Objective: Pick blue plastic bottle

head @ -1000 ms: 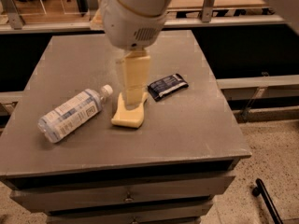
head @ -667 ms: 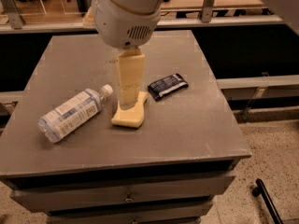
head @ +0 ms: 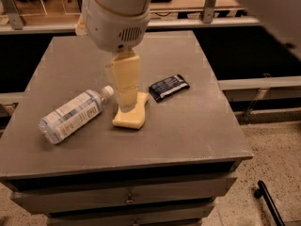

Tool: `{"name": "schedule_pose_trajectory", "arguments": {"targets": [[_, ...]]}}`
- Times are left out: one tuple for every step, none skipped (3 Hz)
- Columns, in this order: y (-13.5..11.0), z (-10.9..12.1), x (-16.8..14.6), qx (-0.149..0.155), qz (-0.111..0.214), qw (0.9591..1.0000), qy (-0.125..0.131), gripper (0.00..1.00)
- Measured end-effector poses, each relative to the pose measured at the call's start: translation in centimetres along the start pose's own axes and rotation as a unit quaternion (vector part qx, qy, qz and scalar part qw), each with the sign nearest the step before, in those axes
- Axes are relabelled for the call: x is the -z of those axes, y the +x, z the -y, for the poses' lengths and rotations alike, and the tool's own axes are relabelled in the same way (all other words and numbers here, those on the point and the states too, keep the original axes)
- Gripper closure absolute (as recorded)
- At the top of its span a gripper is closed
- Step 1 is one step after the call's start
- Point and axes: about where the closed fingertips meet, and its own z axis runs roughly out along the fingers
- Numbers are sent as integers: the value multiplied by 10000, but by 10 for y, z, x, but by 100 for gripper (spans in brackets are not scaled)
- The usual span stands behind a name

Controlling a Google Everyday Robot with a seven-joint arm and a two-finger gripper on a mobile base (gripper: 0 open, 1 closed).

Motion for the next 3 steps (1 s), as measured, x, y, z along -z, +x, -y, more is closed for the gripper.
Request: {"name": "schedule_pose_trajectory", "arguments": {"targets": [[-5, 9, -30, 618, -388, 9964, -442, 0], [-8, 19, -76, 1192, -555, 9881, -804, 0], [-15, 24, -121, 1618, -690, 9783, -1091, 0]]}}
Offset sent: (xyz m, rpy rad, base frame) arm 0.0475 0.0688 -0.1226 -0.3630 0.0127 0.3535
